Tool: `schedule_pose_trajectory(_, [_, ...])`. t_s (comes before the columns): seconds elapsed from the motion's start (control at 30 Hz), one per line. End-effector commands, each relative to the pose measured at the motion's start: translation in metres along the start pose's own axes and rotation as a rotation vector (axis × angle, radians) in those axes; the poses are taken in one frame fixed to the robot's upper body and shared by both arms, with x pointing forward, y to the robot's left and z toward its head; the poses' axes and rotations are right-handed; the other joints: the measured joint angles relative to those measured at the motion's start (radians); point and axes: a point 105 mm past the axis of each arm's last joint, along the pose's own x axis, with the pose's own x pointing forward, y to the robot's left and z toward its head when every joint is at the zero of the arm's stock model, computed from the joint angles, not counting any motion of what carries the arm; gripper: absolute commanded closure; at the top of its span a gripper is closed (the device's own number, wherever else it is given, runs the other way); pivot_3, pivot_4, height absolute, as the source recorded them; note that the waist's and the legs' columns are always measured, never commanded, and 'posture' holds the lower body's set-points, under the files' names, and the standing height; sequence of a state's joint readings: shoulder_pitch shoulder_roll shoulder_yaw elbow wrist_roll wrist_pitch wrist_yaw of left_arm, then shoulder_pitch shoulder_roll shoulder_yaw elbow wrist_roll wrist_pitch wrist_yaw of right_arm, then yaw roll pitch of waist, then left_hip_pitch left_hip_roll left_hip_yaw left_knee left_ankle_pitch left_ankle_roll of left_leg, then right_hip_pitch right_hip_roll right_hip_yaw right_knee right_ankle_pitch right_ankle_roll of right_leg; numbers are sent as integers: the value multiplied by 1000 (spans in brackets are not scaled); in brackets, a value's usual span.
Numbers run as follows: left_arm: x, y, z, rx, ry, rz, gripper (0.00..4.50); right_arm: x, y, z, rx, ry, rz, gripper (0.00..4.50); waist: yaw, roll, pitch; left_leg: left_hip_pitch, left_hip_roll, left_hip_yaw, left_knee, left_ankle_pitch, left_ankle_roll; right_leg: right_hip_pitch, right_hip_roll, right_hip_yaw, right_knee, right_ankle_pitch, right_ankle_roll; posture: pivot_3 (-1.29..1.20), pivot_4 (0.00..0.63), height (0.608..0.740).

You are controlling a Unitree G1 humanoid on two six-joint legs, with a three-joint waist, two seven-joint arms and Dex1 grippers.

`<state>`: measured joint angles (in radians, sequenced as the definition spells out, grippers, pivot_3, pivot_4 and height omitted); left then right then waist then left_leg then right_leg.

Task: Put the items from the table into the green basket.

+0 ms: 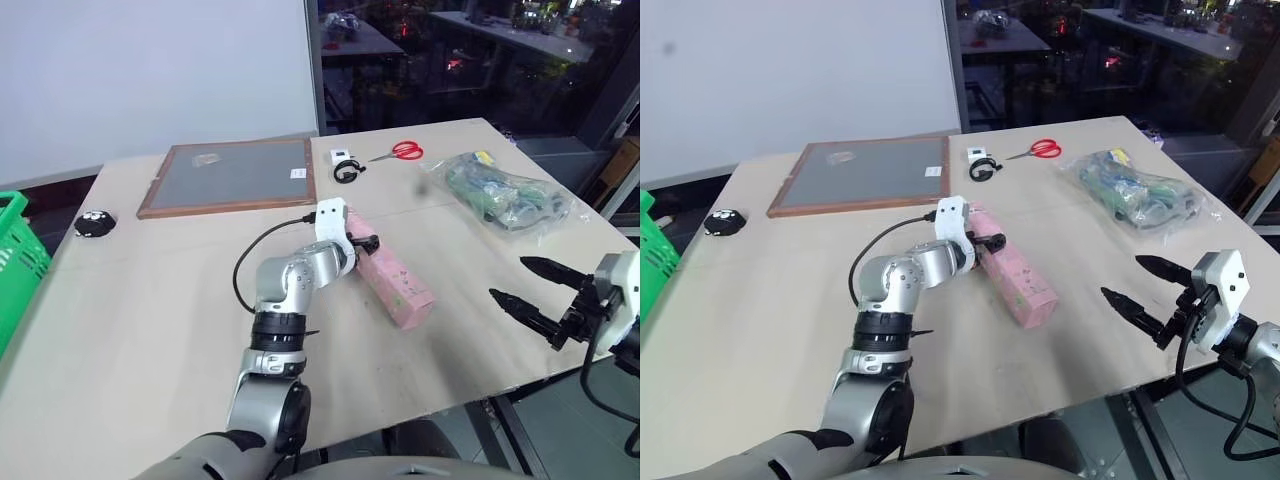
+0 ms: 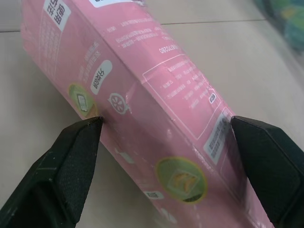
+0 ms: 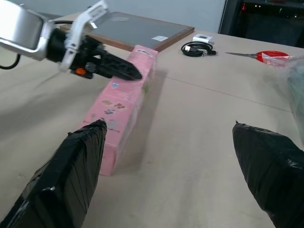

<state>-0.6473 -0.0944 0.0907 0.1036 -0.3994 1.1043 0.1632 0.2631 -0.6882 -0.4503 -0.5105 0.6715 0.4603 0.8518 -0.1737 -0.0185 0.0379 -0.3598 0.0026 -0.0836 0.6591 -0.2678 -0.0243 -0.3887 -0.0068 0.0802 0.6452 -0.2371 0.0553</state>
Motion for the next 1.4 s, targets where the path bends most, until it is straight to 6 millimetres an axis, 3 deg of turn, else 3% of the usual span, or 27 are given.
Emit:
schedule_pose_trajectory(0.03, [8,-3,-11,13,67,50,57,-2,1,15,-49,-46,-13,0,-7,1,-1,0,0,0,0,-1,1,2,0,0,-2,0,0,-301,0,740])
schedule_pose_trajectory(0.1, [8,-2,-12,9,76,65,57,-2,1,15,-51,-46,-15,0,-12,2,-1,0,0,0,0,-1,2,3,0,0,-3,0,1,-303,0,740])
schedule_pose_trajectory(0.4, [9,6,-15,-31,105,144,3876,-3,0,16,-54,-49,-13,0,-37,2,-1,1,-1,-2,0,-1,2,8,-1,-1,-3,-1,1,-304,0,740])
schedule_pose_trajectory(0.47, [8,8,-8,-43,77,146,4445,-2,1,17,-57,-53,-6,0,-42,1,-1,5,-1,-2,0,-1,1,9,-1,-2,-4,-1,1,-301,0,740])
schedule_pose_trajectory(0.7, [-1,29,33,-28,-84,119,4490,5,0,24,-55,-73,40,0,-67,-2,2,7,-1,-2,0,-2,1,10,-2,-2,-4,-1,1,-256,0,740])
schedule_pose_trajectory(0.8, [-9,51,45,72,-126,100,4490,12,-1,28,-58,-85,74,0,-86,-3,5,7,-1,-2,-2,-1,1,9,-1,-1,-4,-1,1,-224,0,740])
schedule_pose_trajectory(0.97, [-26,77,34,219,-61,14,4490,27,-1,35,-62,-102,159,0,-87,0,7,7,2,-2,-11,-1,1,8,2,1,-4,0,6,-170,0,740])
schedule_pose_trajectory(1.1, [-46,124,9,430,42,101,4490,44,3,38,-72,-107,240,0,-65,1,8,11,3,-4,-14,-1,1,8,4,1,-3,-1,6,-133,0,740])
schedule_pose_trajectory(1.17, [-55,147,15,506,9,205,4490,50,4,39,-75,-112,268,0,-50,1,8,12,4,-4,-15,-1,1,8,5,0,-3,-2,5,-117,0,740])
schedule_pose_trajectory(1.2, [-58,154,21,509,-24,247,4490,51,4,40,-76,-113,275,0,-45,1,8,13,4,-4,-15,-2,2,8,4,0,-3,-2,5,-99,0,740])
schedule_pose_trajectory(1.3, [-84,166,72,558,-267,381,4490,62,6,43,-73,-125,327,0,-16,1,9,14,4,-3,-16,-1,2,8,5,2,-3,-2,5,-52,0,740])
schedule_pose_trajectory(1.4, [-112,166,118,533,-474,450,4490,74,10,47,-78,-138,384,0,16,1,12,15,4,-4,-14,-1,2,8,6,1,-2,-1,4,-19,0,740])
